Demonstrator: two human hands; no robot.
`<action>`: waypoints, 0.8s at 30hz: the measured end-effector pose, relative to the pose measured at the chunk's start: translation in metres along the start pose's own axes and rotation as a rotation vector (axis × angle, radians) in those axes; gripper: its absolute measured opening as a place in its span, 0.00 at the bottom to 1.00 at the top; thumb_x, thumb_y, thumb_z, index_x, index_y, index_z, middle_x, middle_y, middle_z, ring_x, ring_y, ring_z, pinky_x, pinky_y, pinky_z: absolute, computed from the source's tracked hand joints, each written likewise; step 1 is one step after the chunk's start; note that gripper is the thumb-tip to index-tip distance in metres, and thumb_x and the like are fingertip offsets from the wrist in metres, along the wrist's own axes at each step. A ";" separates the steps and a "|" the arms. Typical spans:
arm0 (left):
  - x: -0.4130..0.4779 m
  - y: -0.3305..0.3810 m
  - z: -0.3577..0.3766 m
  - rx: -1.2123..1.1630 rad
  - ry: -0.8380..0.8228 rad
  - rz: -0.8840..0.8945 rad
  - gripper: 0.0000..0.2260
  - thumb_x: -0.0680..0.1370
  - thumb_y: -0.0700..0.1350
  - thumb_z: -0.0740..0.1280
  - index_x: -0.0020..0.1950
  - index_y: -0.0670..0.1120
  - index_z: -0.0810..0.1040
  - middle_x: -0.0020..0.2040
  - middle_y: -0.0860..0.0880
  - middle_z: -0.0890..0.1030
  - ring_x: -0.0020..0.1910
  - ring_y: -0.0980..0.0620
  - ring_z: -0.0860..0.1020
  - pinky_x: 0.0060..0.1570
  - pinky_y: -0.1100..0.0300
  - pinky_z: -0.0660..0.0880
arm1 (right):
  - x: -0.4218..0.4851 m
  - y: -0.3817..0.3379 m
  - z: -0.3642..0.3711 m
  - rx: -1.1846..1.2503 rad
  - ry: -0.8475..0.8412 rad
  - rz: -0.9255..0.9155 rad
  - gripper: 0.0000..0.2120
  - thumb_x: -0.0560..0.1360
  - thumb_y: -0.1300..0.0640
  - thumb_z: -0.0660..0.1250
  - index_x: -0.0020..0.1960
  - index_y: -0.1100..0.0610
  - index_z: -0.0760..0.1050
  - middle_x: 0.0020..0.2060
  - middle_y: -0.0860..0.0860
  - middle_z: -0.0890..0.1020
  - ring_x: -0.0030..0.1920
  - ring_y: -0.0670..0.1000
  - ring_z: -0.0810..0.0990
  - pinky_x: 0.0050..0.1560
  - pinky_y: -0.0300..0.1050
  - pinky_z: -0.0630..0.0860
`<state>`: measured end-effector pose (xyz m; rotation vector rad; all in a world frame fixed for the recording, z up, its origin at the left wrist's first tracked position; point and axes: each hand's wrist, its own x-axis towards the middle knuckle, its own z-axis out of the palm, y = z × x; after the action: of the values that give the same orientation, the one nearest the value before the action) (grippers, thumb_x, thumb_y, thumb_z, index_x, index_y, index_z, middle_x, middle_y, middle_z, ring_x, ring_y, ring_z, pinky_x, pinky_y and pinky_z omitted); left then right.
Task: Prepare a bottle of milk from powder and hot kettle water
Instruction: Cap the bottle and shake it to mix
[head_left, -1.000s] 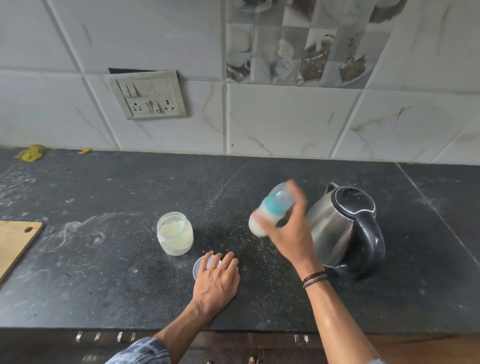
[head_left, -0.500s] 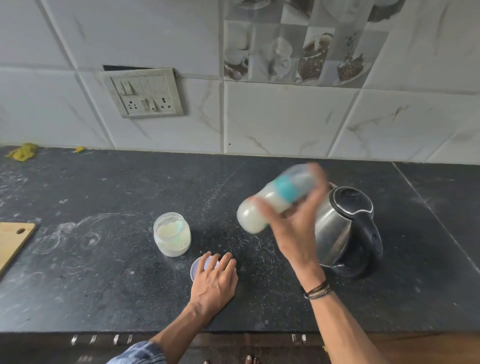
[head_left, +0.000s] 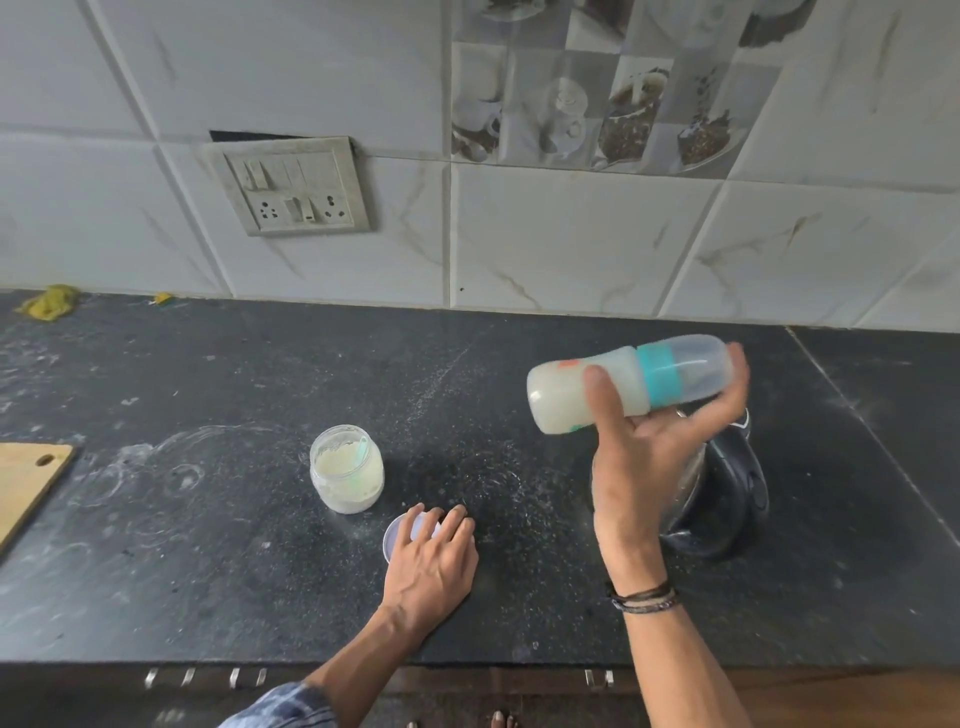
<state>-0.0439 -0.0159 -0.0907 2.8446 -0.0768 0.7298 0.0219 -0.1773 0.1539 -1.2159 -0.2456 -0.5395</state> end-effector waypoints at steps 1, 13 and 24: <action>0.000 0.000 0.000 0.000 -0.001 0.002 0.08 0.80 0.47 0.64 0.52 0.48 0.82 0.56 0.52 0.83 0.49 0.46 0.80 0.67 0.44 0.71 | 0.000 0.001 0.002 -0.030 -0.017 0.018 0.46 0.72 0.64 0.80 0.78 0.50 0.54 0.65 0.50 0.75 0.55 0.48 0.83 0.52 0.41 0.82; 0.000 0.000 -0.002 -0.002 0.031 0.020 0.08 0.80 0.46 0.64 0.52 0.47 0.83 0.55 0.52 0.83 0.48 0.46 0.81 0.66 0.45 0.69 | -0.003 -0.005 0.007 -0.095 -0.261 0.166 0.46 0.69 0.66 0.82 0.74 0.41 0.60 0.64 0.50 0.76 0.55 0.52 0.85 0.53 0.47 0.83; 0.001 0.002 -0.003 0.011 0.004 0.011 0.07 0.80 0.46 0.65 0.52 0.47 0.82 0.57 0.51 0.83 0.49 0.46 0.81 0.66 0.45 0.70 | 0.006 -0.001 -0.002 -0.036 -0.009 0.016 0.46 0.72 0.64 0.80 0.78 0.52 0.54 0.65 0.46 0.78 0.56 0.48 0.84 0.53 0.43 0.83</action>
<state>-0.0446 -0.0169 -0.0875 2.8554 -0.0877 0.7405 0.0260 -0.1807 0.1569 -1.2540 -0.2348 -0.5268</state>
